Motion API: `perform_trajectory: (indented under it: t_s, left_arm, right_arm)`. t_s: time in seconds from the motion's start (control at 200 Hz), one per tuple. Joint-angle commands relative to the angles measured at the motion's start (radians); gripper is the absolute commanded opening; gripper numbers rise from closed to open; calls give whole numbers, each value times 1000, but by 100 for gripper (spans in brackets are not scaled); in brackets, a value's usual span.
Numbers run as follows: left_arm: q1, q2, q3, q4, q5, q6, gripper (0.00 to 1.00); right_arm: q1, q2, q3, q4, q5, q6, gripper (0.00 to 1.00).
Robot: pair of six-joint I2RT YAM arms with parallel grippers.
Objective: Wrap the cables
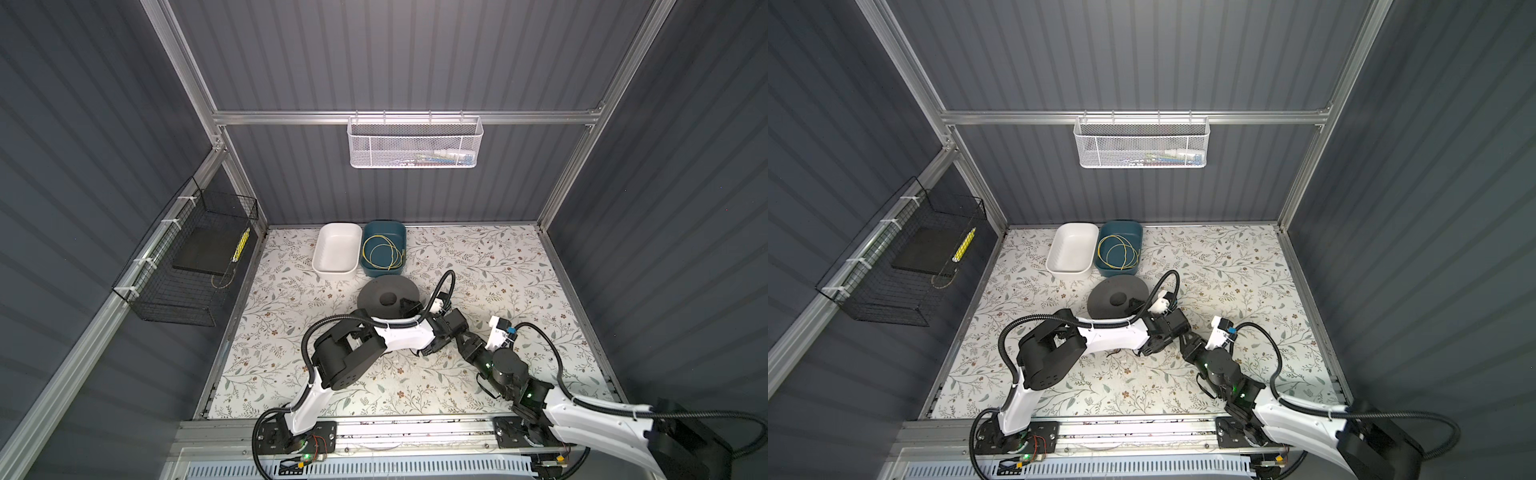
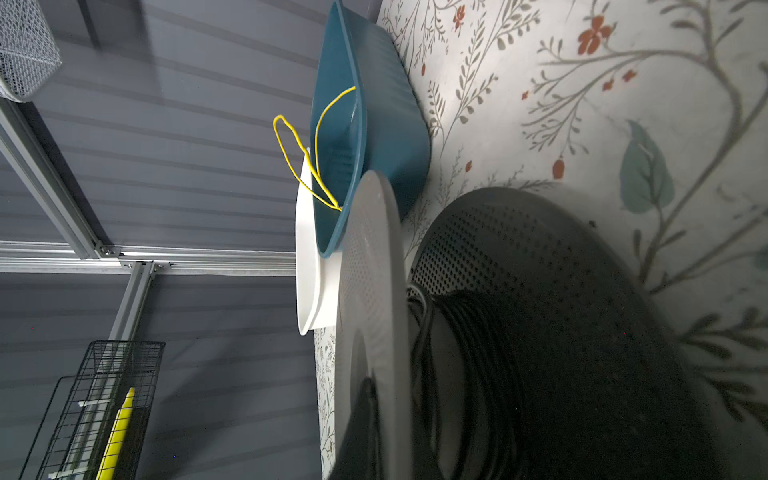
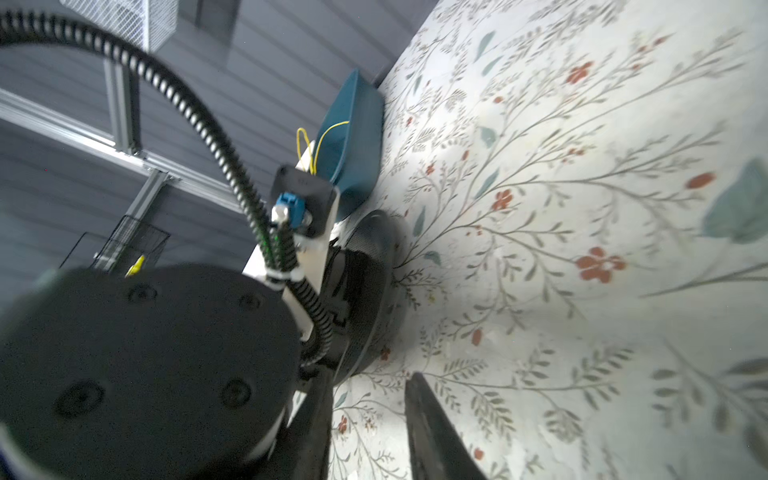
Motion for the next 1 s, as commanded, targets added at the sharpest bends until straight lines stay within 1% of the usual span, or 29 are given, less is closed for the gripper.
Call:
perform_trajectory:
  t_s: [0.0, 0.045, 0.24, 0.31, 0.345, 0.435, 0.505, 0.595, 0.69, 0.715, 0.795, 0.875, 0.995]
  left_arm:
    - [7, 50, -65, 39, 468, -138, 6]
    - [7, 50, -71, 38, 468, -134, 6]
    - [7, 59, -82, 54, 496, -115, 11]
    - [7, 51, -88, 61, 507, -111, 18]
    - [7, 44, -92, 63, 512, -104, 20]
    - [7, 27, -83, 41, 517, -93, 36]
    - [7, 14, -61, -1, 515, -89, 54]
    - [5, -24, -41, -41, 532, -81, 65]
    - [-2, -91, -21, -92, 556, -72, 83]
    - [-4, -109, 23, -109, 563, -68, 88]
    - [-12, -159, 58, -161, 560, -57, 98]
    - [-19, -209, 91, -212, 568, -60, 99]
    - [-22, -279, 92, -242, 578, -51, 99]
  right_arm:
    - [-77, -58, 25, -354, 19, -2, 36]
    - [-101, -63, 34, -396, 12, -2, 35]
    - [-181, -36, 79, -423, -20, -70, 39]
    - [-216, -30, 90, -416, -45, -96, 39]
    - [-233, -30, 98, -420, -54, -108, 39]
    - [-265, -38, 111, -423, -72, -140, 39]
    - [-283, -47, 121, -435, -75, -161, 39]
    - [-309, -63, 134, -461, -81, -186, 39]
    - [-345, -82, 155, -496, -88, -217, 40]
    - [-356, -86, 164, -507, -89, -225, 41]
    - [-393, -90, 192, -529, -105, -268, 43]
    - [-433, -81, 229, -557, -127, -300, 46]
    - [-477, -54, 270, -566, -174, -330, 50]
